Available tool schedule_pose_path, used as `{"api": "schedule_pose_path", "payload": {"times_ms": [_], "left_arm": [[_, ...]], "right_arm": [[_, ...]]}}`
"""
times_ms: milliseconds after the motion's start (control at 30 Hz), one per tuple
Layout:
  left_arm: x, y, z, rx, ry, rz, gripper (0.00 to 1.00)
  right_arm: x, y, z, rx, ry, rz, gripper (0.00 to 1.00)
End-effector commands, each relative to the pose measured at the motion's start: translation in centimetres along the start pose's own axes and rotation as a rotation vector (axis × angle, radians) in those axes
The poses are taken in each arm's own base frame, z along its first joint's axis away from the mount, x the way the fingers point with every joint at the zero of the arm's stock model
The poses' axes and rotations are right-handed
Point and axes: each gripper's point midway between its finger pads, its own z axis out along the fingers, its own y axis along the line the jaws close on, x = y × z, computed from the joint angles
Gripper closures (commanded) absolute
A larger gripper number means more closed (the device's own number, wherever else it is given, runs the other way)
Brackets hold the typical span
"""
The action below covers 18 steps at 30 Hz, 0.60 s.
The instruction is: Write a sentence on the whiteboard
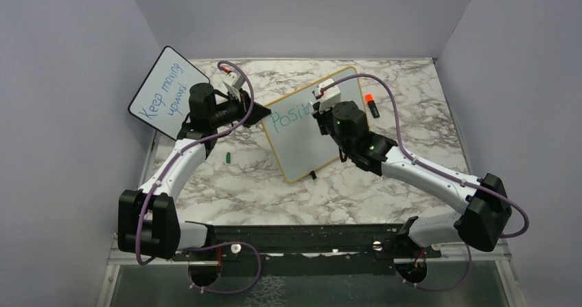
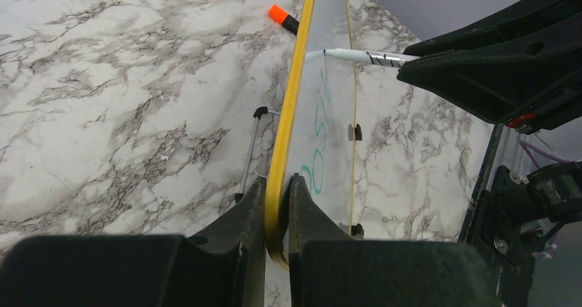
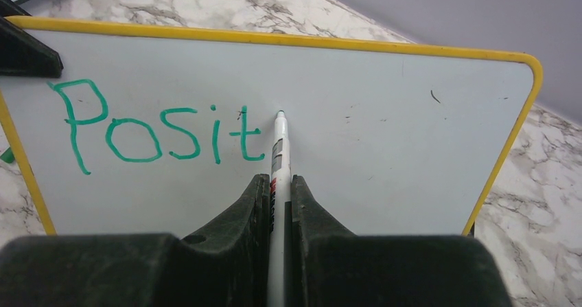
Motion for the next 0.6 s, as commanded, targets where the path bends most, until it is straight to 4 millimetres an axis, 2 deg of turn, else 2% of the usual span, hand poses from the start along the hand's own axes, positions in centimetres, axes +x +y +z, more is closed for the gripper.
{"api": "schedule_pose_path", "payload": {"times_ms": [0,367,567], "left_arm": [[3.7,0.9,0.1,-0.032,0.107,-0.023,1.00],[3.7,1.0,0.2,-0.036,0.107,-0.024,1.00],[3.7,1.0,0.2,-0.039,0.108,-0.024,1.00]], "right_arm": [[-0.5,0.1,0.5,-0.007,-0.017,0.014,1.00],[-1.0,-0.8,-0.8,0.003,-0.025,0.013,1.00],[-0.5,-0.9,-1.4,0.000,-0.011,0.007,1.00]]}}
